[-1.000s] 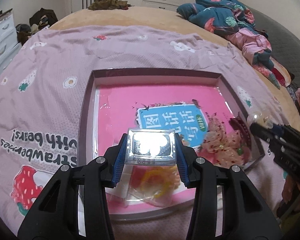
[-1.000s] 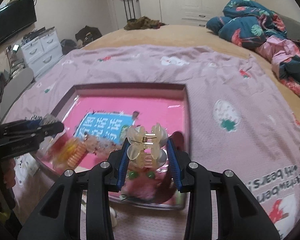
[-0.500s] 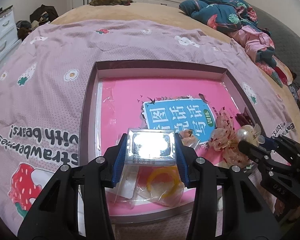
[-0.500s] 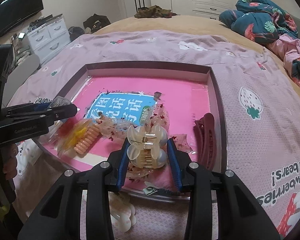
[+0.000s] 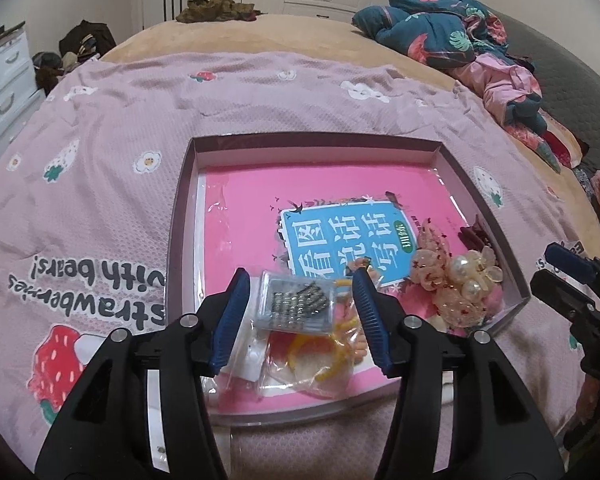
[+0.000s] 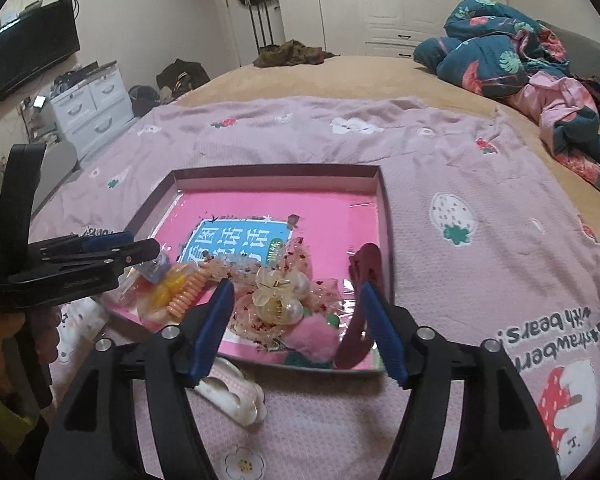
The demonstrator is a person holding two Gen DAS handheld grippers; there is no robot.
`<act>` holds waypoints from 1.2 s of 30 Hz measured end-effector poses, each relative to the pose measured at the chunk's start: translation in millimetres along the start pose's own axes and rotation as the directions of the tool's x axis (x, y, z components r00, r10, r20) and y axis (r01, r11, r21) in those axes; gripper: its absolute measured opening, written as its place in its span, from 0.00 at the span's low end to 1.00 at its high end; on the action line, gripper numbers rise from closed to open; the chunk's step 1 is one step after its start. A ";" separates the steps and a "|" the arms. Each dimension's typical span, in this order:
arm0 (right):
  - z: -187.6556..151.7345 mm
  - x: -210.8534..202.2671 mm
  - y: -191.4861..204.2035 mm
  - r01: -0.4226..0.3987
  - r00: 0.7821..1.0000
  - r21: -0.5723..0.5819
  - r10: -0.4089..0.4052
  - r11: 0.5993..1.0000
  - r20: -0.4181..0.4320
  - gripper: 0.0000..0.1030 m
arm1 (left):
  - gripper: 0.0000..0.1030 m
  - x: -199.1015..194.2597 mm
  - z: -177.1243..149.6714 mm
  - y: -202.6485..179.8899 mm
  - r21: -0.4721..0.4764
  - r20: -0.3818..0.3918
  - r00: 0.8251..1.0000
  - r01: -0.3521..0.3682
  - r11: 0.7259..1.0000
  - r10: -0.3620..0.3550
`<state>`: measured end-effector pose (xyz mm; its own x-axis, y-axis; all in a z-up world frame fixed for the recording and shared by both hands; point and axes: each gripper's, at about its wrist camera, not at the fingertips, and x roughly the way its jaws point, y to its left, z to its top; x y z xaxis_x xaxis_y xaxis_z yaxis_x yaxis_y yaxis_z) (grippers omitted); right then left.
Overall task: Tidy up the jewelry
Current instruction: 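Open both tools in the box and withdraw them toward the remaining accessories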
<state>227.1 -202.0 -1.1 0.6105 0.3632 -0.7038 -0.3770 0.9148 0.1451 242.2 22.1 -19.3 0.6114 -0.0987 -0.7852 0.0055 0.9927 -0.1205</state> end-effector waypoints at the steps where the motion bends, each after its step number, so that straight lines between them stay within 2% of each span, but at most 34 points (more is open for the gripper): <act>1: -0.1 -4.0 -1.0 0.004 1.000 0.002 -0.004 1.000 0.005 0.68 | 0.44 -2.9 0.0 -0.6 -0.002 0.004 1.000 -0.001 1.000 0.001; 9: 0.8 -34.3 -4.2 0.008 0.998 0.015 -0.009 1.000 0.061 0.72 | 0.53 -33.0 -3.4 -2.2 -0.012 0.044 0.999 -0.002 1.000 0.003; 13: 1.9 -49.3 -3.5 0.016 0.996 0.018 -0.018 1.000 0.087 0.81 | 0.64 -49.6 -5.2 -0.1 -0.028 0.072 0.997 -0.005 1.000 0.007; 17: 0.9 -59.3 -0.6 0.015 0.995 0.015 -0.016 1.000 0.103 0.84 | 0.72 -62.5 -9.5 3.0 -0.040 0.092 0.996 -0.005 0.999 0.009; 21: -1.6 -66.5 3.8 0.017 0.994 0.007 -0.017 1.000 0.112 0.87 | 0.84 -77.3 -16.4 5.7 -0.047 0.114 0.993 -0.008 0.999 0.014; 25: -5.4 -72.5 10.5 0.013 0.993 -0.007 -0.013 1.000 0.115 0.88 | 0.90 -89.0 -24.1 8.7 -0.048 0.130 0.991 -0.020 0.999 0.026; 36: -24.7 -72.6 36.7 -0.013 0.996 -0.042 0.017 0.999 0.089 0.91 | 0.91 -104.2 -55.9 28.1 -0.042 0.122 0.991 -0.057 0.997 0.062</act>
<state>151.7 -199.1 38.1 0.6636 0.3932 -0.6364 -0.4143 0.9015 0.1249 134.4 56.4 25.2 0.7025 -0.0277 -0.7111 -0.0625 0.9930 -0.1005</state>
